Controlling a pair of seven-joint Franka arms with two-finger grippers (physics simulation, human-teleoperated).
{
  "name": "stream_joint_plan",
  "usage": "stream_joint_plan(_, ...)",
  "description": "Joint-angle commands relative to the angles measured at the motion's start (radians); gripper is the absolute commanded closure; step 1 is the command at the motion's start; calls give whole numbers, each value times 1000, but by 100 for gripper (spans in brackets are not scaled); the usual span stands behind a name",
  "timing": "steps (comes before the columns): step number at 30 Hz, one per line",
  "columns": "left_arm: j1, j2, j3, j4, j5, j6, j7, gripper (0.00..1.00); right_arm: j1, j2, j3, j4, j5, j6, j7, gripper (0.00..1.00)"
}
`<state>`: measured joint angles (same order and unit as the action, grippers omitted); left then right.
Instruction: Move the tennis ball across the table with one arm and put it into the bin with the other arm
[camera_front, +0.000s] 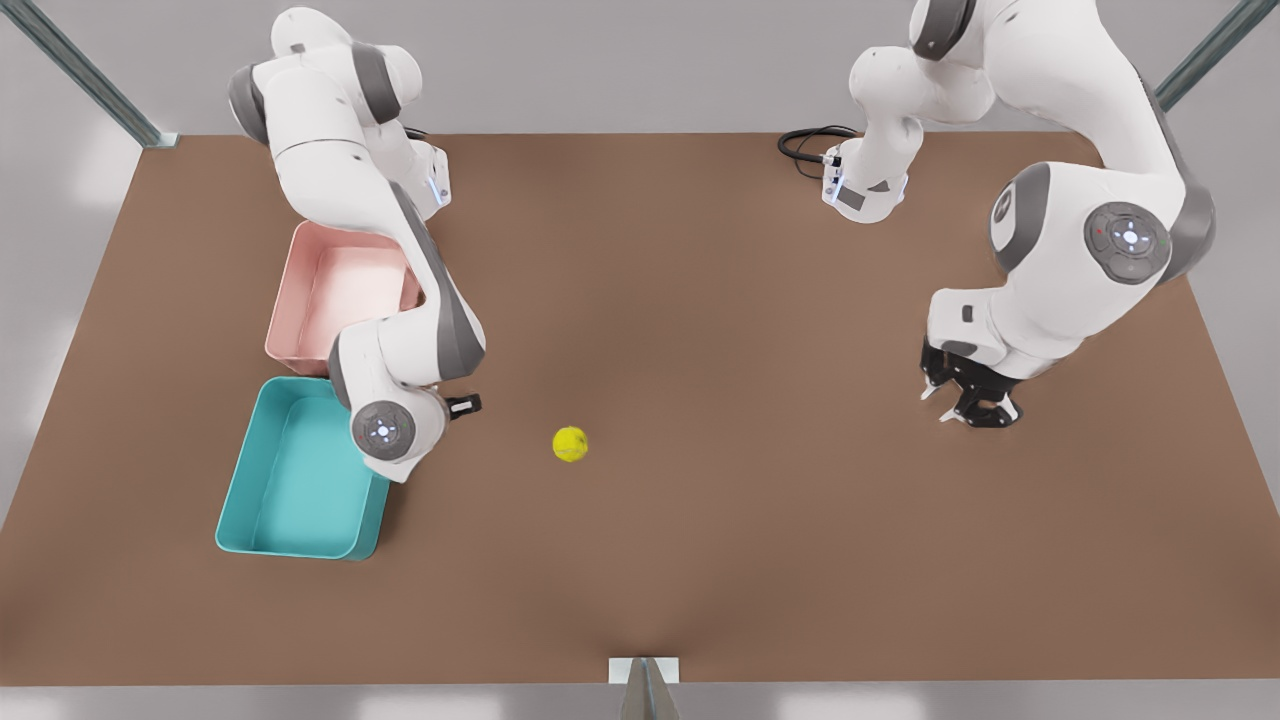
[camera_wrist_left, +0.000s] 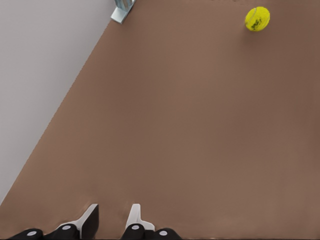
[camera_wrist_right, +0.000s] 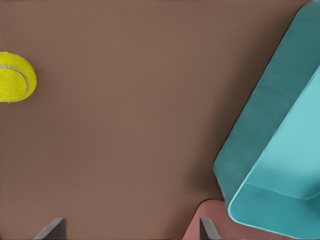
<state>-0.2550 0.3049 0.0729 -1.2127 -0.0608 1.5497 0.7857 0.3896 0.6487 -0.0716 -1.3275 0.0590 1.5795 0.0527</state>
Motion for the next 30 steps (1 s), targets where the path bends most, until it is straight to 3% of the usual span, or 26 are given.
stream_joint_plan(1,0,-14,-2,-10,-17,-315,-1295,0,14,55,0,-4,55,293,438,0)
stream_joint_plan(8,22,-15,-2,-18,-20,-450,-1281,0,58,124,0,-13,104,560,638,0)
stream_joint_plan(23,40,-10,-2,-28,-22,-458,-1209,0,120,109,-2,-124,159,625,659,0)
stream_joint_plan(30,40,-10,-2,-30,-22,-461,-1209,0,170,25,0,-249,160,620,654,0)
